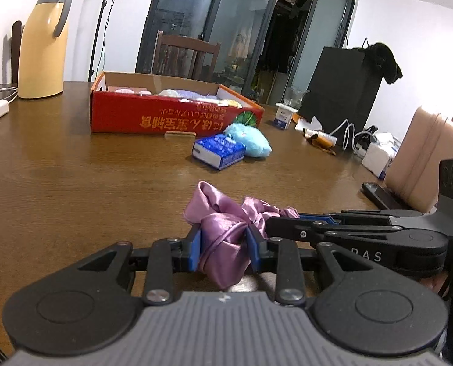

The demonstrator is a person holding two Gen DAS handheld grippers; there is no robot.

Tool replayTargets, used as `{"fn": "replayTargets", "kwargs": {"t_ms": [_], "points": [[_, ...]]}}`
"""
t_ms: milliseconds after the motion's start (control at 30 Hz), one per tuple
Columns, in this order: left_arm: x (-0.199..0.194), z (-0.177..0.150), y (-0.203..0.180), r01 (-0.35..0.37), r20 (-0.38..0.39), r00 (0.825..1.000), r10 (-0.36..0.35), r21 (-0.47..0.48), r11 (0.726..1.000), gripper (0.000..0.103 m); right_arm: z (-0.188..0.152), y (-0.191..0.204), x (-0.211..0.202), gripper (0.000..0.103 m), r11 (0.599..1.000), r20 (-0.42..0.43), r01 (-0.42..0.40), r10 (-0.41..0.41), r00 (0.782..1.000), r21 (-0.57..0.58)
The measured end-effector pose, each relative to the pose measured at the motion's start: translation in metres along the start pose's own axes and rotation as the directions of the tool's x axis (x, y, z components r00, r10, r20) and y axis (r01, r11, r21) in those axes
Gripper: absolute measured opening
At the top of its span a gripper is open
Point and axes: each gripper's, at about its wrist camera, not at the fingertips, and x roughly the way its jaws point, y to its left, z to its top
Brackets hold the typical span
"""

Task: Organize soft objects
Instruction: 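Grasp one pink satin scrunchie with the left gripper while the right gripper grasps the other, then carry both pink scrunchies into the box and open both grippers, then withdraw both grippers from the box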

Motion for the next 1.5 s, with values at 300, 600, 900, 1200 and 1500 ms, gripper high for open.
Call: {"fn": "replayTargets", "kwargs": {"t_ms": [300,600,900,1200,1500], "points": [[0.025,0.114,0.045,0.051,0.212,0.976,-0.052,0.011,0.999,0.031,0.122,-0.016,0.036,0.018,0.995,0.134,-0.084,0.09,0.987,-0.047],[0.146,0.21,0.121,-0.048,0.094,0.994,0.056,-0.082,0.995,0.031,0.235,-0.056,0.186,0.018,0.999,0.04,-0.033,0.032,0.999,0.019],[0.193,0.186,0.143,-0.143,-0.021,0.989,0.143,-0.013,0.99,0.05,0.207,-0.068,0.267,0.041,0.999,-0.152,0.036,-0.03,0.988,0.031],[0.138,0.207,0.124,-0.173,0.074,0.983,0.169,0.038,0.984,0.053,0.232,-0.057,0.194,0.056,0.997,-0.022,0.07,-0.07,0.997,-0.017],[0.046,0.188,0.069,-0.196,0.202,0.964,0.172,0.105,0.975,0.066,0.227,-0.045,0.058,0.073,0.99,0.168,0.125,-0.112,0.979,-0.071]]}}
